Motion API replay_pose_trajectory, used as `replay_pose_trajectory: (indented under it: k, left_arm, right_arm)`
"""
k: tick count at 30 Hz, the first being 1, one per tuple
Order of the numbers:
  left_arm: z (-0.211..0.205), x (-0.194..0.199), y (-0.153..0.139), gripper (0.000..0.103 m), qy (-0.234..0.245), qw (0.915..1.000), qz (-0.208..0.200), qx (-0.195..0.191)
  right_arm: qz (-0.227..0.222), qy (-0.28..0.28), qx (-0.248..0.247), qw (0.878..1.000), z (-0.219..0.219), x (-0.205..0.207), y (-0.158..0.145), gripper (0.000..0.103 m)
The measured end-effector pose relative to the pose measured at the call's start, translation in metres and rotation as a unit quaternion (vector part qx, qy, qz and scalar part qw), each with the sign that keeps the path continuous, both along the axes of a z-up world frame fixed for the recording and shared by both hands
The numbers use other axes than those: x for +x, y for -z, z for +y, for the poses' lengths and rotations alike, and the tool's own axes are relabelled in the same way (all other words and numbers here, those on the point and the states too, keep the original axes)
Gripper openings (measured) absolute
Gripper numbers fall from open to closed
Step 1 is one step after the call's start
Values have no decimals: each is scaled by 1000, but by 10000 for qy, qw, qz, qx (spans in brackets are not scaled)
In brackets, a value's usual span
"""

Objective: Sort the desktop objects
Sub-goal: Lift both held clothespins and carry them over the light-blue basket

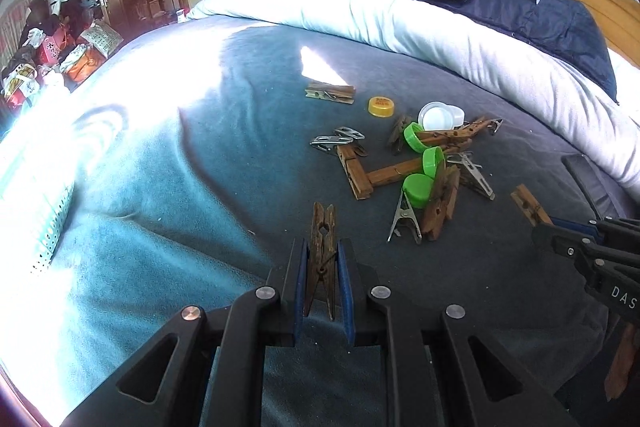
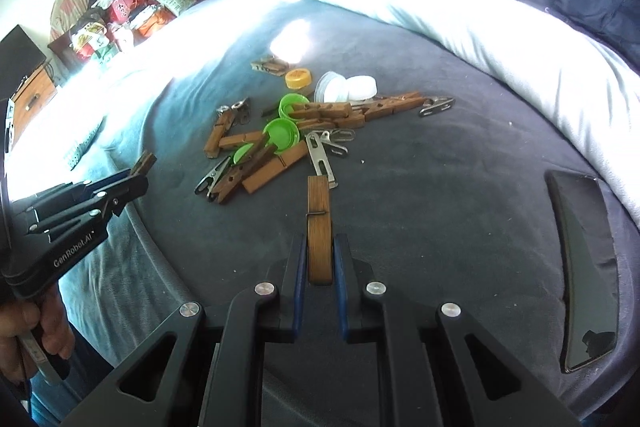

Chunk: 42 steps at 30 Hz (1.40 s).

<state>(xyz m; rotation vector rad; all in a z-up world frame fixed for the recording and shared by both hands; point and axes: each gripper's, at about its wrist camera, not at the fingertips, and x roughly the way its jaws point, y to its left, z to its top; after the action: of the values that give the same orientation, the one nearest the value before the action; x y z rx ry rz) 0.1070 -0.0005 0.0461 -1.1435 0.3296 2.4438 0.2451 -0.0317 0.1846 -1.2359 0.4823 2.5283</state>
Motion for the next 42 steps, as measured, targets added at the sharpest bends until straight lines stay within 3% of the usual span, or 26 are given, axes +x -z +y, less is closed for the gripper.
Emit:
replay_pose_trajectory:
  k: [14,28,42]
  left_arm:
    - [-24,-1,-43,16,-281,9988,406,69]
    - [-94,-21,-91,16,-1093,9914,704,118]
    - [-168,-38,-121,16,-1776,9809,778,140]
  right_arm:
    - [354,-176,323,9987,-18,-6,-46,13]
    - [754,-558,349,9950,-44,-40,-95,13]
    - [1020,-1004,263,9894,-91,-85,-137,13]
